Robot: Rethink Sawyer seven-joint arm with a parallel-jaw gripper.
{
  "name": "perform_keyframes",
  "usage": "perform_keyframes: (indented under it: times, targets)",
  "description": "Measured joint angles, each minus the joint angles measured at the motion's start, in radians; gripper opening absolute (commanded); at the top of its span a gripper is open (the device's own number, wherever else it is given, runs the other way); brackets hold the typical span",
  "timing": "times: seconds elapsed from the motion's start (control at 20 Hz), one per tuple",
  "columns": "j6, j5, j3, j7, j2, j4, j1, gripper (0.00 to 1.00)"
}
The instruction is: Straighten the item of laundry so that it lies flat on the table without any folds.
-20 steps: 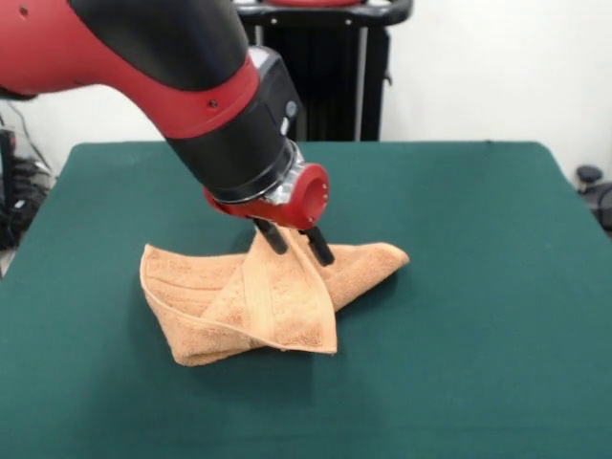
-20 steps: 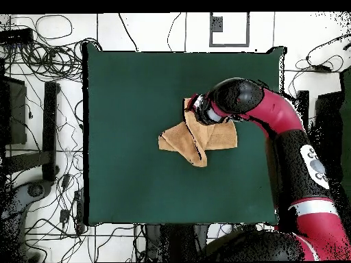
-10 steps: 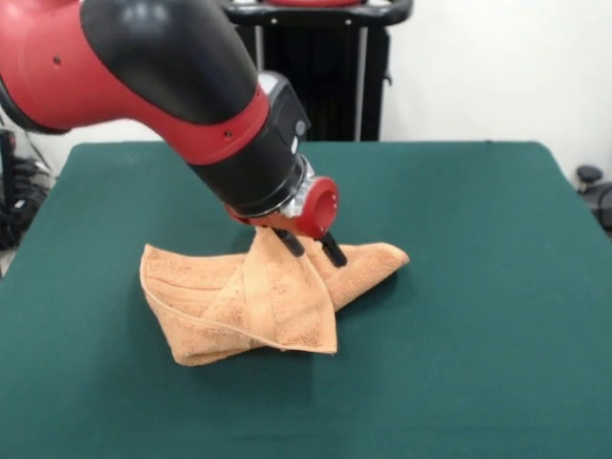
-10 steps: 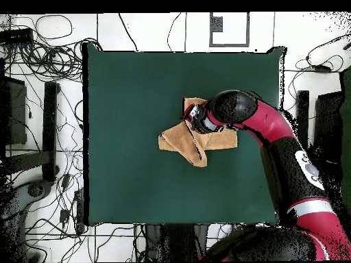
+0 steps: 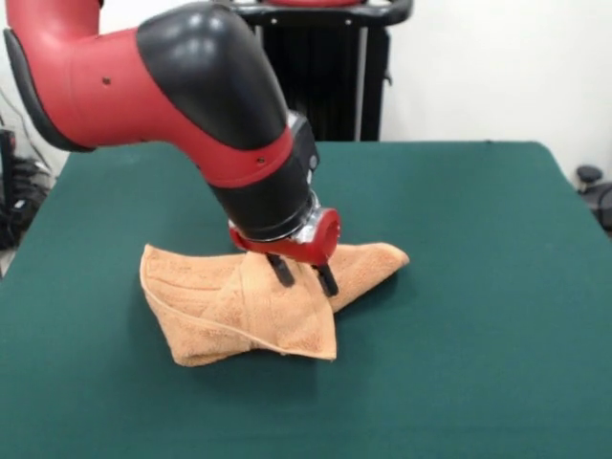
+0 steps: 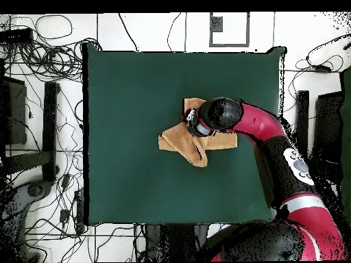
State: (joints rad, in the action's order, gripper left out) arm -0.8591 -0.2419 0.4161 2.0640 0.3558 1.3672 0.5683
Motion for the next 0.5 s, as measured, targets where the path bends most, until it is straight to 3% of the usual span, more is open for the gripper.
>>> perform_keyframes:
  times: [0.5]
  targets:
    - [0.017,-0.061,-0.069,0.0,0.002,-0.018,-0.061,1.0]
